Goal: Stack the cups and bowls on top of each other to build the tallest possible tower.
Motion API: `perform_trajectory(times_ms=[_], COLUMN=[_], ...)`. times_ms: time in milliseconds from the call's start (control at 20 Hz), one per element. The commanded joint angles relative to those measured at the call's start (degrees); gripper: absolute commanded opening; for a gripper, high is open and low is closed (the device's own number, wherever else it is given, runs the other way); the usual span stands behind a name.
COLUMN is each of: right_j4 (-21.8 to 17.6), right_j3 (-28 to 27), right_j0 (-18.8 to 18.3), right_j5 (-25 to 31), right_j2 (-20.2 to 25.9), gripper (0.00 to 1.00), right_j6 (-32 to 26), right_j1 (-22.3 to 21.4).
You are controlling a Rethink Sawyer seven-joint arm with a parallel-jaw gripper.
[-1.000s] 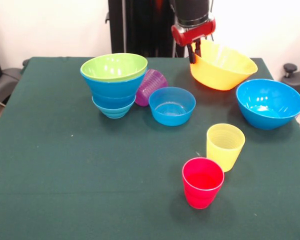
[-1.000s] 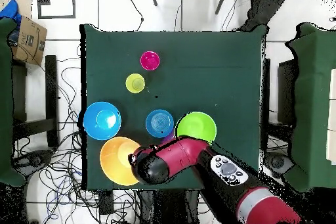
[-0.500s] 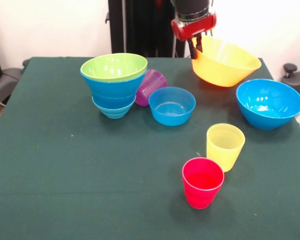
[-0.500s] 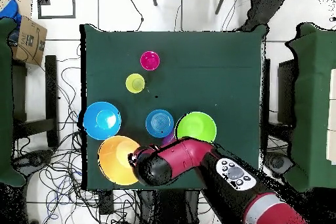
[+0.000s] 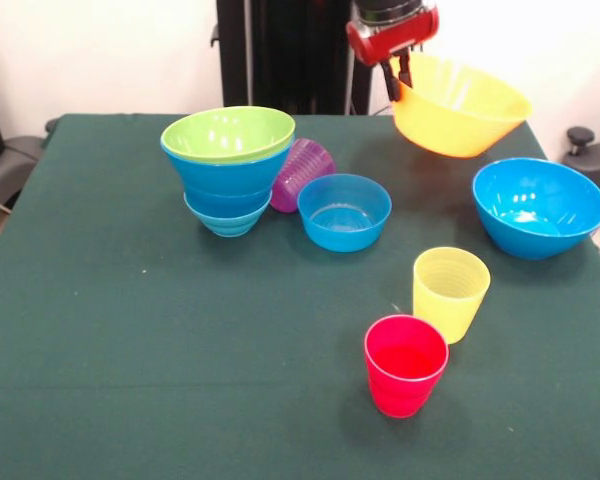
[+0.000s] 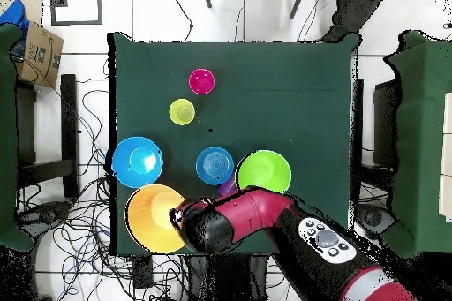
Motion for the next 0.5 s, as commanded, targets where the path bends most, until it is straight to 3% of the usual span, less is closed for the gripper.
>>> perform_trajectory(times_ms=[50, 500], right_j4=[5.2, 11.3], right_j3=[5.2, 8.6], right_j0=[-3.0, -11.3], right_j5=[10.8, 17.0], right_j2=[7.5, 17.2], gripper=[0.0, 0.0], right_j6=[-5.0, -7.6], right_j1=[-3.5, -8.1])
